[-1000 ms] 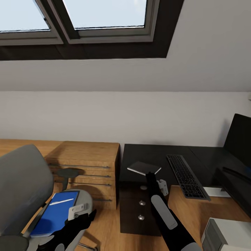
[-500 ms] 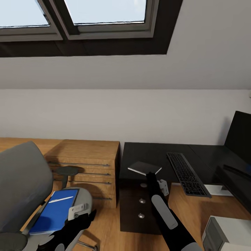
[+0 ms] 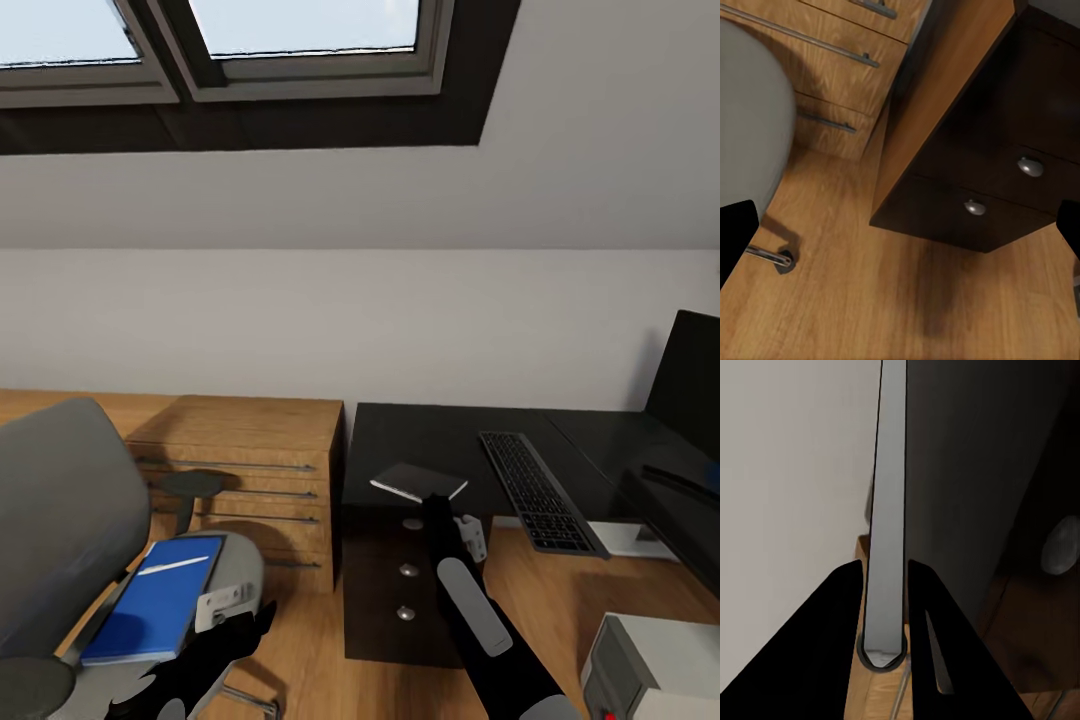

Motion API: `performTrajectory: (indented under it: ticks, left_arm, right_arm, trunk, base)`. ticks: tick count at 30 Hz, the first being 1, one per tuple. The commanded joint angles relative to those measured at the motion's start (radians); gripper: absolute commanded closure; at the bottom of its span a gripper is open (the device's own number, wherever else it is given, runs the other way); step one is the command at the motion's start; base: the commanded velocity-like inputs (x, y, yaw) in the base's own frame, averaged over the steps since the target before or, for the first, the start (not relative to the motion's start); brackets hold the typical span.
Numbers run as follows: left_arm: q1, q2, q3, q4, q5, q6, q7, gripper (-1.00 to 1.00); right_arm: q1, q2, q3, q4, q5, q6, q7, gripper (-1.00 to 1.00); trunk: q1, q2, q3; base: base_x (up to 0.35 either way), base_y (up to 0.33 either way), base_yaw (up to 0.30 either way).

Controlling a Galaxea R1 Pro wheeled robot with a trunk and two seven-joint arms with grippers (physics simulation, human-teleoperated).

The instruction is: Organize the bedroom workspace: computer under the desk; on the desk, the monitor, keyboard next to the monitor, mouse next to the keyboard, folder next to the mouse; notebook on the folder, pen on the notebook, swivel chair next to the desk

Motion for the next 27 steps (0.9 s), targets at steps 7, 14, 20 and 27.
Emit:
performTrajectory:
  ticks: [7,14,20,27]
  left_arm:
    - [0.0,0.001,-0.002,-0.002,0.011,0.003,0.01,-1.0]
    - [0.0,0.001,-0.002,-0.002,0.011,0.003,0.009,-1.0]
    - [0.0,0.001,-0.002,-0.002,0.011,0.003,0.008,-1.0]
    - [0.0,0.001,-0.002,-0.002,0.011,0.003,0.005,-1.0]
  right_arm:
    - [-0.001,0.0,0.0,-0.001,-0.008,-0.007,0.001,1.0]
    - [-0.001,0.0,0.001,-0.001,-0.008,-0.007,0.001,1.0]
    - [-0.001,0.0,0.001,-0.001,-0.008,-0.007,0.001,1.0]
    - [-0.001,-0.001,-0.001,-0.006,-0.006,-0.008,0.002,1.0]
  trunk:
    - [0.027,-0.05,-0.023]
    - [0.027,-0.05,-0.023]
    - [0.027,-0.05,-0.023]
    - [0.027,-0.05,-0.023]
  base:
    - [0.0,0.0,0.0]
    - [0.0,0.0,0.0]
    - [0.0,0.0,0.0]
    - [0.0,0.0,0.0]
